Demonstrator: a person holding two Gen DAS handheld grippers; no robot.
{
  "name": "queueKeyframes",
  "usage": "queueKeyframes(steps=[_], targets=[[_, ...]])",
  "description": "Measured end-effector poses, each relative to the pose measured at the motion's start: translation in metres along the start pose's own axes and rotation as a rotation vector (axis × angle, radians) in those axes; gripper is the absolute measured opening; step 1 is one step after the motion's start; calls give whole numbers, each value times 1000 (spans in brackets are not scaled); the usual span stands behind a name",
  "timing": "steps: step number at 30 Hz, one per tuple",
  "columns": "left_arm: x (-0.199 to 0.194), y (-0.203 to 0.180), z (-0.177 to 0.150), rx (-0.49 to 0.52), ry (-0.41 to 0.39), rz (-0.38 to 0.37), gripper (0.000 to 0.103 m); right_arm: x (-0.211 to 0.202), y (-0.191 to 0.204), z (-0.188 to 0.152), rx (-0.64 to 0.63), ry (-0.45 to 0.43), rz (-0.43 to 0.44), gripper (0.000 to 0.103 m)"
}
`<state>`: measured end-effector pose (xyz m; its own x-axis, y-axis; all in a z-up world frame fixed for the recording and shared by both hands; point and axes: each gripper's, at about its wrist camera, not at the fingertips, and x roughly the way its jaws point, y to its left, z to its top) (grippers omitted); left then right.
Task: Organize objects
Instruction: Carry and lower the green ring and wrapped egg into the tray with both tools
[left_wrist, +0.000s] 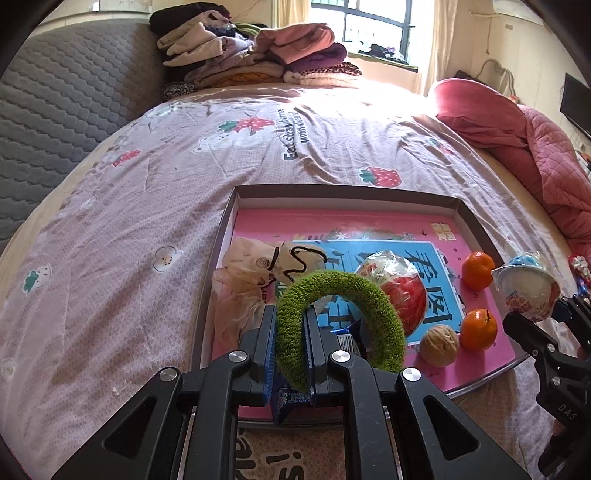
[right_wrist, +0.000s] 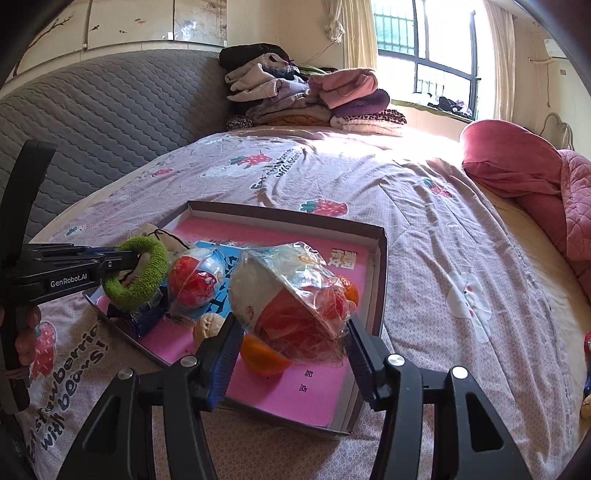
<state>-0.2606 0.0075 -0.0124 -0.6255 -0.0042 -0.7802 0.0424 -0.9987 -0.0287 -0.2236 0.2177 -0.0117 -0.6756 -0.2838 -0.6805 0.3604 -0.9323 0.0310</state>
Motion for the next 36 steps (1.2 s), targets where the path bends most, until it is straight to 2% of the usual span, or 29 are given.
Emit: queueKeyframes(steps=[11,18,25,36], targets=[[5,0,-10,-7,7,-9,16,16,-7,-7,55,48,6,55],[2,-1,-13,-7,8,-12,36,15,-2,-7,35,54,-21,55],[0,0,-15,-11,5,-7,50,14,0,-7,28,61,-41,57],[-14,-2,-16,-10,-16,-18,51,12,-1,-6,25,68,-66,59]])
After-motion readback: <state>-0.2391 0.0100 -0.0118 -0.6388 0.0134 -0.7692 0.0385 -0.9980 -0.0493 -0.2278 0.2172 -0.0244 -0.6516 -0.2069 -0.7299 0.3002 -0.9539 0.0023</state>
